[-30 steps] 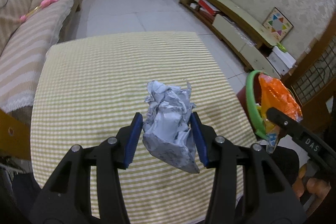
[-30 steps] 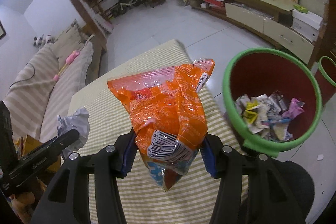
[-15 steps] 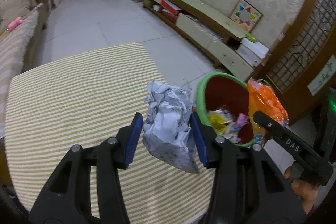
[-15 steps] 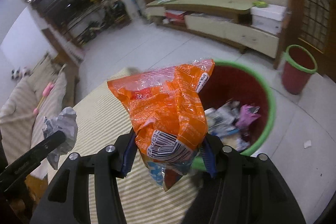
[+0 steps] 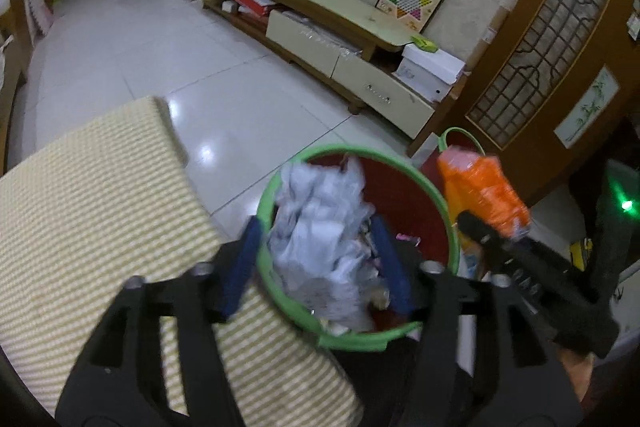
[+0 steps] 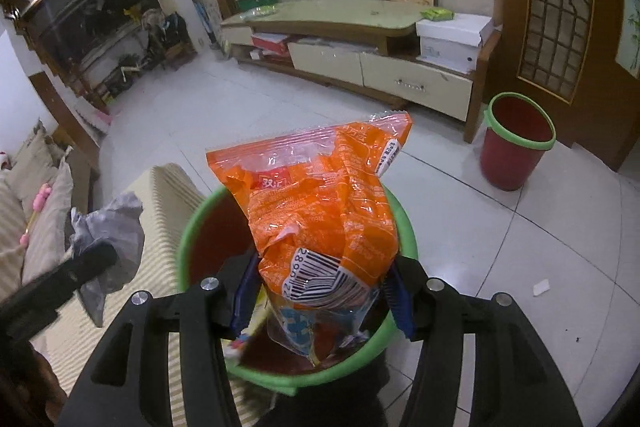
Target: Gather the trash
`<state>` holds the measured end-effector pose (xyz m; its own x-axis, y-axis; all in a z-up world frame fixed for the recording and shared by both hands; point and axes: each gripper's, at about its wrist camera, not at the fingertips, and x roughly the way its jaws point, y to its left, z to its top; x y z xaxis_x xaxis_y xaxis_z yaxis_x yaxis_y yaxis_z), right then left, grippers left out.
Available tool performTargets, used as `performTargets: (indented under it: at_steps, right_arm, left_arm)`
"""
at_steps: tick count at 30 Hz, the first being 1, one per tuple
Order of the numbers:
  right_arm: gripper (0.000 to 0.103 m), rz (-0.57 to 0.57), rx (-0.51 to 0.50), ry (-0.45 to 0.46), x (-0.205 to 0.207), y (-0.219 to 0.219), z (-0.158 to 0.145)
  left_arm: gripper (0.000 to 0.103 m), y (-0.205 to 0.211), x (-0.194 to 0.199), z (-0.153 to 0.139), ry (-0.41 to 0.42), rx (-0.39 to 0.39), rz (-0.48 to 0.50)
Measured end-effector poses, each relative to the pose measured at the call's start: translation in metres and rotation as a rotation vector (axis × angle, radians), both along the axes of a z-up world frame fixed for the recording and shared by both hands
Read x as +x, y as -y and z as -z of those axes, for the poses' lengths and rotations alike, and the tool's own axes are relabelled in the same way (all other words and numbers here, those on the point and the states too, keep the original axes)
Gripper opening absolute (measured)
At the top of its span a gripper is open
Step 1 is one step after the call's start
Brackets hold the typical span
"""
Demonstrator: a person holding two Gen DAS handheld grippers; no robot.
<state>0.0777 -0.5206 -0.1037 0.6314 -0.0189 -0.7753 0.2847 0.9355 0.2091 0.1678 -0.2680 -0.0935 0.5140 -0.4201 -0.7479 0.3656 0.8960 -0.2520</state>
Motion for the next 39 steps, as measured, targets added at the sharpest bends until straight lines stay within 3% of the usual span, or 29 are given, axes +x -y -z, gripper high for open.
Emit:
performTargets:
  at_steps: [1,7,14,17,21,25,27,31,36,39]
  right_arm:
    - [0.059,0.002,-0.004,-0.005,0.003,0.002,0.003]
    - [0.070,0.006,0.004,-0.009,0.010,0.000,0.011]
    - [0.078,-0.016,0.029,0.015,-0.003,-0.028,-0.001]
    - [0.082,-0.046,0.016,0.067,-0.016,-0.050,-0.017]
    - [0.096,-0.074,-0.051,0.222,-0.041,-0.086,-0.053]
    - [0.096,-0.040,-0.180,0.429,-0.071,-0.121,-0.089]
    - [0.096,-0.033,-0.202,0.479,-0.080,-0.132,-0.099]
    - [0.096,-0.069,-0.113,0.473,-0.083,-0.141,-0.109]
    - [0.096,-0.096,-0.123,0.481,-0.088,-0.159,-0.118]
    - [0.096,-0.125,-0.120,0.462,-0.088,-0.167,-0.116]
  left_arm:
    - [0.080,0.003,0.002,-0.002,0.020,0.002,0.002]
    - [0.092,0.002,-0.005,-0.012,0.082,0.009,0.018]
    - [0.097,-0.026,-0.017,-0.030,0.116,0.003,-0.030]
    - [0.097,-0.050,-0.030,-0.041,0.132,-0.004,-0.065]
    - [0.097,-0.081,-0.050,-0.059,0.180,-0.009,-0.129]
    - [0.098,-0.111,-0.074,-0.082,0.281,-0.011,-0.215]
    - [0.098,-0.123,-0.083,-0.093,0.328,-0.018,-0.249]
    - [0.098,-0.149,-0.099,-0.113,0.388,-0.035,-0.319]
    - [0.098,-0.165,-0.107,-0.123,0.401,0.004,-0.359]
    - [0.098,-0.172,-0.113,-0.125,0.409,-0.013,-0.348]
